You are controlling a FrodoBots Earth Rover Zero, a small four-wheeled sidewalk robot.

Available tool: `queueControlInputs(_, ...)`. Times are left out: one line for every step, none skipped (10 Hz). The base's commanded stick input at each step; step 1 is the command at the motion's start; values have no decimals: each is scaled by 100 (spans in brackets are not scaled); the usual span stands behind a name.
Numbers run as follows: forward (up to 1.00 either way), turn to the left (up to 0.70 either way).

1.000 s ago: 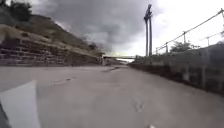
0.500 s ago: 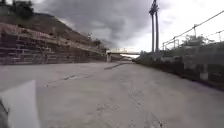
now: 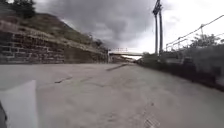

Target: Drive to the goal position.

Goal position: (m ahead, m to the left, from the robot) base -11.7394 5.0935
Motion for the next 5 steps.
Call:
queueControlInputs(100, -27)
queueControlInputs(100, -27)
queueControlInputs(100, 0)
queueControlInputs(100, 0)
queueControlInputs(100, 0)
